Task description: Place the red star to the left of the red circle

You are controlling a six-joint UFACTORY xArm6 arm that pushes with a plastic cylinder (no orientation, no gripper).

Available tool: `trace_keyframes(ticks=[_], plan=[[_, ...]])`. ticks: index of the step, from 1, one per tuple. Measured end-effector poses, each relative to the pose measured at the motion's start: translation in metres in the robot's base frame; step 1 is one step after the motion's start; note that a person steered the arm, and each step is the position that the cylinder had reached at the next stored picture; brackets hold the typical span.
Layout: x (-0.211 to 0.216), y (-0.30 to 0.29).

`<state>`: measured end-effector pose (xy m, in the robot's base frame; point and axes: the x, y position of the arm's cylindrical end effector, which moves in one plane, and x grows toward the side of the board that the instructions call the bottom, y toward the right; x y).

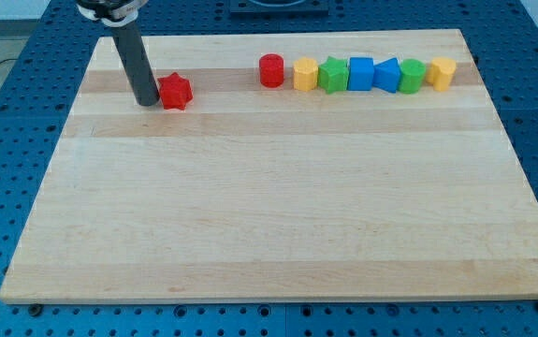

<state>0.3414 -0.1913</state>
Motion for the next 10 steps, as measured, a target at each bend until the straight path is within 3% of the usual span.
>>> trace_keyframes(ticks=[1, 3, 4, 6, 7, 10], plan=[[0.006, 0.003], [-0.055, 0.057], [-0.059, 0.064], [-0.017, 0.059], [-0.005, 0.086], [-0.026, 0.136]])
